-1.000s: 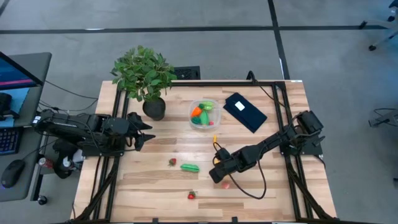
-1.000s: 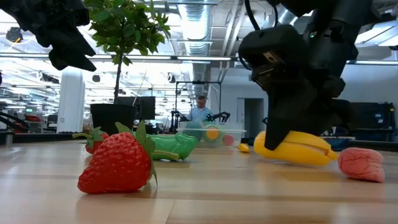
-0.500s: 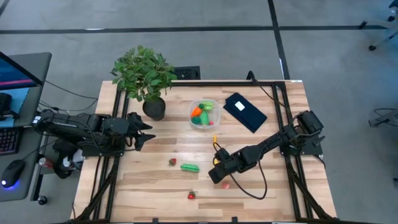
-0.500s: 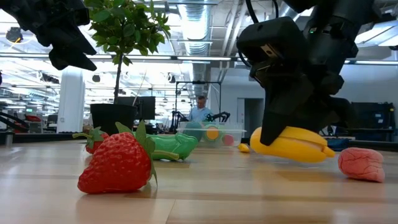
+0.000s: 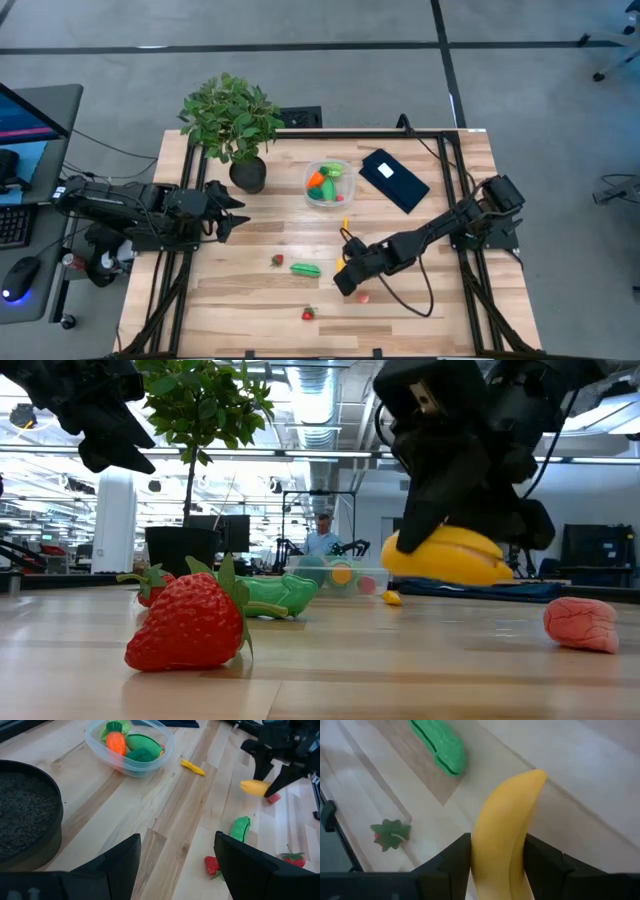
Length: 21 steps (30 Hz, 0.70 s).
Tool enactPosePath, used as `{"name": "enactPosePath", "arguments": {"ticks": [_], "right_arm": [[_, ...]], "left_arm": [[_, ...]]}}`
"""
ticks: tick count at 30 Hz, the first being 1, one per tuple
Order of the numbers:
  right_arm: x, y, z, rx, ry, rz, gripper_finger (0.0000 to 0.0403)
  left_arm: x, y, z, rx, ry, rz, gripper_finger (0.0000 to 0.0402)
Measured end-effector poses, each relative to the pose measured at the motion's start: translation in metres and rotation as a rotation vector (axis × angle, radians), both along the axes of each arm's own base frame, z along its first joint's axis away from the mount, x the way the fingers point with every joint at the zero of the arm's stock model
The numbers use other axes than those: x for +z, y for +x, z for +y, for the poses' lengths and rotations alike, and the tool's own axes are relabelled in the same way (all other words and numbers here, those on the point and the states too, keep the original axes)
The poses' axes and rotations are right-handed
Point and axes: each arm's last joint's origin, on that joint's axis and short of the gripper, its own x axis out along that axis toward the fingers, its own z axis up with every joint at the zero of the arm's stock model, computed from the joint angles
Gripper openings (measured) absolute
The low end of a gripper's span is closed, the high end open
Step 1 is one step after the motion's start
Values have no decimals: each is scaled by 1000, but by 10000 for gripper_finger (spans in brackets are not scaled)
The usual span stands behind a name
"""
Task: Pick and placing Produce into tupperware
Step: Put the yellow banana into the transparent bin
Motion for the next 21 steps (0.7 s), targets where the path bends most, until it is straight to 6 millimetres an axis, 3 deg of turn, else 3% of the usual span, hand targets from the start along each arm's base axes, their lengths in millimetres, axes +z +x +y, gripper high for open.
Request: {"name": "enactPosePath", "arguments": {"ticks": [9, 21], "right_arm": [[51, -2, -28, -9, -93, -183, 151], [123, -13, -83, -16, -230, -475, 157]], "left_arm": [[0, 0, 0, -1, 0, 0, 241], [0, 0, 0, -2, -1, 0, 241]]}}
